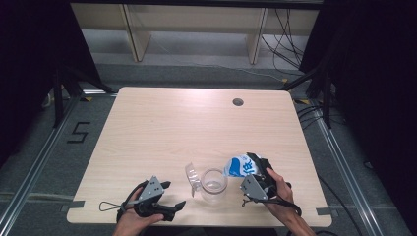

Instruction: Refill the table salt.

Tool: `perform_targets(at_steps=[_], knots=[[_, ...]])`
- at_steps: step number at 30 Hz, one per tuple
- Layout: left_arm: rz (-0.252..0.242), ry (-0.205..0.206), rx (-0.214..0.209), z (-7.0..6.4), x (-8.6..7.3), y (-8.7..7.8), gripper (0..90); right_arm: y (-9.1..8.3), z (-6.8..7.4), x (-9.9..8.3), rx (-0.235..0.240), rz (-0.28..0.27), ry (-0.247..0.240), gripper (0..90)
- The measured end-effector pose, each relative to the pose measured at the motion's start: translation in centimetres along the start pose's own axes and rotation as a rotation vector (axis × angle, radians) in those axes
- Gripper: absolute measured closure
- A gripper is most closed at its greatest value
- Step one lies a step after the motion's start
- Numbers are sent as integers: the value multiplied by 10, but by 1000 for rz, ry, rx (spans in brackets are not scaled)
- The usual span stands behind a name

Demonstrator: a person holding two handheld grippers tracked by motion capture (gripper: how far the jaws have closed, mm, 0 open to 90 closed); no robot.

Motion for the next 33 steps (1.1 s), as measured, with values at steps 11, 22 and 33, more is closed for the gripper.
perform_targets(at_steps=[11, 22, 33], knots=[[9, 7, 4, 0, 0, 0, 152, 0, 3, 2, -4, 11, -61, 464], [10, 9, 3, 0, 0, 0, 152, 1, 3, 2, -15, 22, -122, 466], [3, 2, -1, 0, 0, 1, 152, 0, 4, 4, -30, 36, -129, 468]])
Point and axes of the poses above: each handheld gripper's, and its own axes: y roughly forward along the jaws, x roughly out of its top, z roughly to its left, the point moved 5 cm from there along y, roughly forward along the jaws, and after that the axes turned 9 degrees about -z, right-handed, at the moved point
